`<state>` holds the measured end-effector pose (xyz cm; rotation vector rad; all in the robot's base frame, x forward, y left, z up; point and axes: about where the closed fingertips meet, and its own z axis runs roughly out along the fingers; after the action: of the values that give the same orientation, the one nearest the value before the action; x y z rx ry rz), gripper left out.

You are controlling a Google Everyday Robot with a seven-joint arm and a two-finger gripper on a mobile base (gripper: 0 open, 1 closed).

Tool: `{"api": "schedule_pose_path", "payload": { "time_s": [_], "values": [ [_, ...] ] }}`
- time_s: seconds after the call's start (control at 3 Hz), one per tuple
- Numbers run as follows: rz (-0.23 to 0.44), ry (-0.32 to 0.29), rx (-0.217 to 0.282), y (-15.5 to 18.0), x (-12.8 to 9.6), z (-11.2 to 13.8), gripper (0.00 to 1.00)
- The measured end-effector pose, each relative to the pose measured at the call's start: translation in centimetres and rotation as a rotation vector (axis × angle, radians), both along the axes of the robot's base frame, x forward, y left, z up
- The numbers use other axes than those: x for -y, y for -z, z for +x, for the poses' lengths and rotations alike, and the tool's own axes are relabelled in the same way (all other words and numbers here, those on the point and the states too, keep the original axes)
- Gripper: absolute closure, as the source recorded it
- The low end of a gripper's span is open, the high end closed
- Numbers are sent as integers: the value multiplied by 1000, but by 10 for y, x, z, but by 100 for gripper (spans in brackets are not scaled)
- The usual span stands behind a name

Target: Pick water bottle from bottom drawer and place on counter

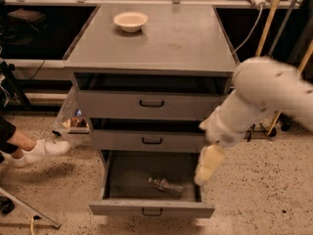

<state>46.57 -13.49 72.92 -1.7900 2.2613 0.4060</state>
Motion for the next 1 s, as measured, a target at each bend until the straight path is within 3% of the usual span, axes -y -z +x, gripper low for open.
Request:
{"api": "schedule_pose_path", "payload": {
  "time_s": [0.33,0.67,1.0],
  "values": [
    [63,11,-176,131,-55,-21,0],
    [121,44,-271,228,-95,-31,0],
    [147,57,-330,264,-102,-45,0]
  ]
}}
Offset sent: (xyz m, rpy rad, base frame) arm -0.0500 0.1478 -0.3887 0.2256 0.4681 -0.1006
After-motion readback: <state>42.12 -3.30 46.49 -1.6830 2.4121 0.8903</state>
